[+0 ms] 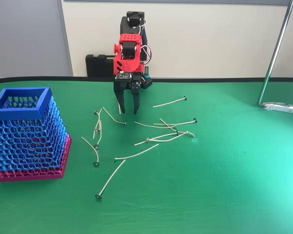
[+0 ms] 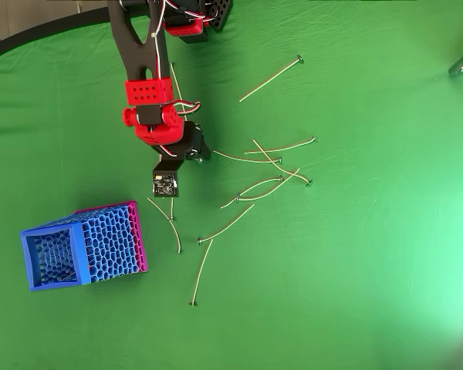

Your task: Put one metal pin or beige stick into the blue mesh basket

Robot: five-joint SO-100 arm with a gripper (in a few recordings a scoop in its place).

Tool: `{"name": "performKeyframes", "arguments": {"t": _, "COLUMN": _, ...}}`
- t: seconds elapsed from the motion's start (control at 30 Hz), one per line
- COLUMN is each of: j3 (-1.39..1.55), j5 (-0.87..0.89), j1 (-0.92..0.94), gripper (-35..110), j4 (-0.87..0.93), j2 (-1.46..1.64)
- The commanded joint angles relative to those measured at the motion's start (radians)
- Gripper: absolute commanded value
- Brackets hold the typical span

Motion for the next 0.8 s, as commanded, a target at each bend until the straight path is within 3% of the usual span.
{"name": "performKeyframes", "arguments": {"t": 0.0, "j3": -0.008, "j5": 0.006, "j1": -0.006, "gripper": 22, "j4": -0.014, "j2": 0.0}}
{"name": "performKeyframes", "arguments": {"t": 0.77, "j3": -0.003, "j5": -0.025, "j1": 0.061, "gripper": 22, "j4": -0.038, "j2": -0.063}}
